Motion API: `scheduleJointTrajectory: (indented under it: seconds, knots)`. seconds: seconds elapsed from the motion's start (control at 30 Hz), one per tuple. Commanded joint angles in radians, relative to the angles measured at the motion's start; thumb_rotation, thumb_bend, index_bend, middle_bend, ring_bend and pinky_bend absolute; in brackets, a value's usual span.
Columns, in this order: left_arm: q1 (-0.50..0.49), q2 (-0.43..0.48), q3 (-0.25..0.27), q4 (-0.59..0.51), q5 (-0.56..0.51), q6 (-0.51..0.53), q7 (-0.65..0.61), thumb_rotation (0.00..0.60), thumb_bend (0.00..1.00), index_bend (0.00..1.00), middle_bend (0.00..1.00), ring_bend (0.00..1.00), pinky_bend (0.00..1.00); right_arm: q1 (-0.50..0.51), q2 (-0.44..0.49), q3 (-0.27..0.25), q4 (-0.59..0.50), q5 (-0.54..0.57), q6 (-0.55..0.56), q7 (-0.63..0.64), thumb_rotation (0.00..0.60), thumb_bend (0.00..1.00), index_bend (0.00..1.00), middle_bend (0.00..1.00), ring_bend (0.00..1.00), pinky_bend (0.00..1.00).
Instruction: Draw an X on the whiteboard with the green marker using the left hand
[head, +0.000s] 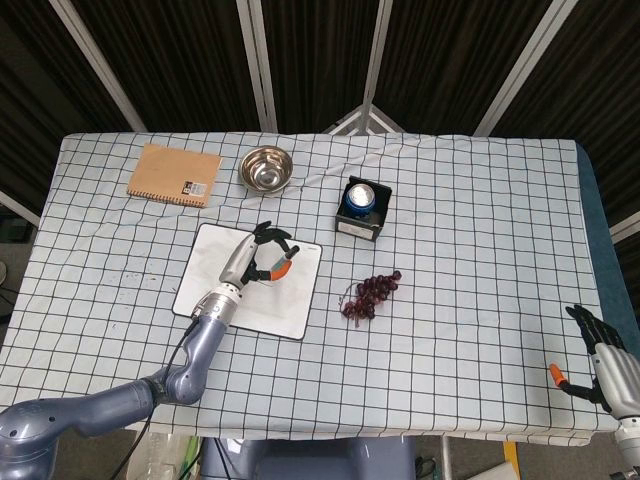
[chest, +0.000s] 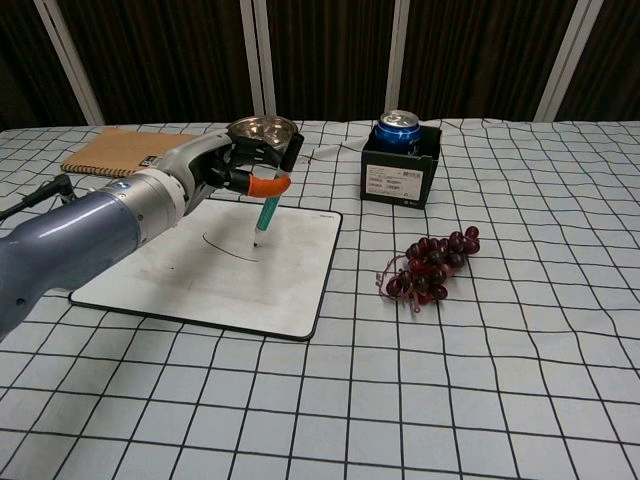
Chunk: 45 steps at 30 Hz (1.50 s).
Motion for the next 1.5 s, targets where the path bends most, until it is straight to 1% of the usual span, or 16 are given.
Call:
scheduleJointTrajectory:
  seconds: [0.03,0.3,0.7,0.77,0.97,1.03,1.17,1.23,1.33,1.5]
  knots:
    - [0.004,0.007,0.004,-0.006,-0.005,0.0,0.013,0.6,0.58,0.75,0.27,0.03,0.06,0.0,0.0,0.001,0.0,0.002,0.001,0.0,0.6,0.35,0.0,0.0,0.0,0.0]
    - [0.033,0.038,0.022,-0.037,-0.024,0.003,0.041,0.6,0.58,0.75,0.27,0.03,0.06,-0.001,-0.001,0.0,0.002,-0.001,0.006,-0.01,0.6,0.35,0.0,0.0,0.0,0.0]
    - [0.12,0.117,0.075,-0.136,-0.035,0.037,0.072,0.6,0.58,0.75,0.27,0.03,0.06,-0.005,-0.007,-0.001,0.004,-0.01,0.023,-0.037,0.6,0.35,0.0,0.0,0.0,0.0]
    - [0.137,0.132,0.076,-0.162,-0.035,0.046,0.062,0.6,0.58,0.75,0.27,0.03,0.06,-0.006,-0.008,-0.001,0.004,-0.011,0.026,-0.039,0.6,0.35,0.0,0.0,0.0,0.0]
    - [0.158,0.168,0.045,-0.228,-0.03,0.066,0.019,0.6,0.58,0.75,0.27,0.03,0.06,-0.006,-0.009,-0.001,0.004,-0.012,0.028,-0.04,0.6,0.35,0.0,0.0,0.0,0.0]
    - [0.162,0.19,0.015,-0.268,-0.027,0.078,-0.004,0.6,0.58,0.75,0.27,0.03,0.06,-0.006,-0.009,0.0,0.003,-0.012,0.028,-0.039,0.6,0.35,0.0,0.0,0.0,0.0]
    - [0.154,0.218,-0.024,-0.305,-0.025,0.085,-0.009,0.6,0.58,0.75,0.27,0.03,0.06,-0.005,-0.01,-0.001,0.003,-0.013,0.026,-0.038,0.6,0.35,0.0,0.0,0.0,0.0]
    - [0.144,0.222,-0.04,-0.31,-0.032,0.084,-0.004,0.6,0.58,0.75,0.27,0.03,0.06,-0.004,-0.01,-0.001,0.003,-0.013,0.026,-0.037,0.6,0.35,0.0,0.0,0.0,0.0]
    - [0.121,0.214,-0.051,-0.301,-0.046,0.075,0.016,0.6,0.58,0.75,0.27,0.03,0.06,-0.003,-0.009,-0.001,0.003,-0.013,0.024,-0.035,0.6,0.35,0.0,0.0,0.0,0.0]
    - [0.088,0.179,-0.046,-0.272,-0.065,0.059,0.039,0.6,0.58,0.75,0.27,0.03,0.06,-0.002,-0.009,-0.001,0.004,-0.009,0.019,-0.032,0.6,0.35,0.0,0.0,0.0,0.0]
